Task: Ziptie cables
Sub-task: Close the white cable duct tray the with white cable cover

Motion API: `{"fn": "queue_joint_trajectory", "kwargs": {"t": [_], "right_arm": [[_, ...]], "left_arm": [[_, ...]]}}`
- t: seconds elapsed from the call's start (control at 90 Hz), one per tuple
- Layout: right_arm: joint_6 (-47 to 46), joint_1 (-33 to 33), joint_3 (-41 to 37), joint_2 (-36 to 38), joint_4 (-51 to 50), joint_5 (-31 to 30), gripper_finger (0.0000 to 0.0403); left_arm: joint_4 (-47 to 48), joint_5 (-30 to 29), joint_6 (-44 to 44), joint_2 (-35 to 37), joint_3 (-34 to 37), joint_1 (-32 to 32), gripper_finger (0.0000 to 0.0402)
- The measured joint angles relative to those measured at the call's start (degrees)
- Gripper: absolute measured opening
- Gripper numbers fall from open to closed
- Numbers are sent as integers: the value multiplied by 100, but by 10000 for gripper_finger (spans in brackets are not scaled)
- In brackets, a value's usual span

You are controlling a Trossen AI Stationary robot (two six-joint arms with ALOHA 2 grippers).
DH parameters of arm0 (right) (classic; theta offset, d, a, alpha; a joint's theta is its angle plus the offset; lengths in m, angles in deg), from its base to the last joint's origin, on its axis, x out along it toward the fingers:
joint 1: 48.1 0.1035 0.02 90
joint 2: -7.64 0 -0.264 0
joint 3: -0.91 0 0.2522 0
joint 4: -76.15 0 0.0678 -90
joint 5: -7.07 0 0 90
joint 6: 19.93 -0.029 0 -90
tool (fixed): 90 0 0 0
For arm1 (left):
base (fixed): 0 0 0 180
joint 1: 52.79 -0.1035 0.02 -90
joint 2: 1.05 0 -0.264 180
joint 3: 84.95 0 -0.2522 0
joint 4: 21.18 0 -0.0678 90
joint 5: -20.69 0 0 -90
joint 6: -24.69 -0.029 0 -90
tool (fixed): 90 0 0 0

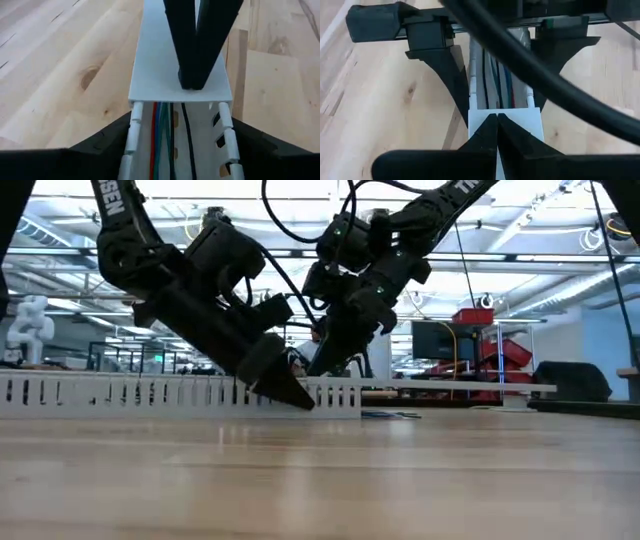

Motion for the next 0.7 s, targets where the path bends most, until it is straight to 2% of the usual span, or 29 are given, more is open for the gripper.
{"fn": "queue_joint_trajectory", "kwargs": {"t": [0.167, 0.444, 0.7], "right_arm": [[-87, 9, -9, 208, -15, -67, 0], [-70, -4, -14, 987, -427, -194, 0], [-36, -83, -11, 741, -811, -314, 0]], "left_arm": [[16, 10, -1, -2, -2, 0, 249], [16, 50, -9, -9, 0, -4, 248], [14, 67, -23, -9, 0, -4, 248]]}}
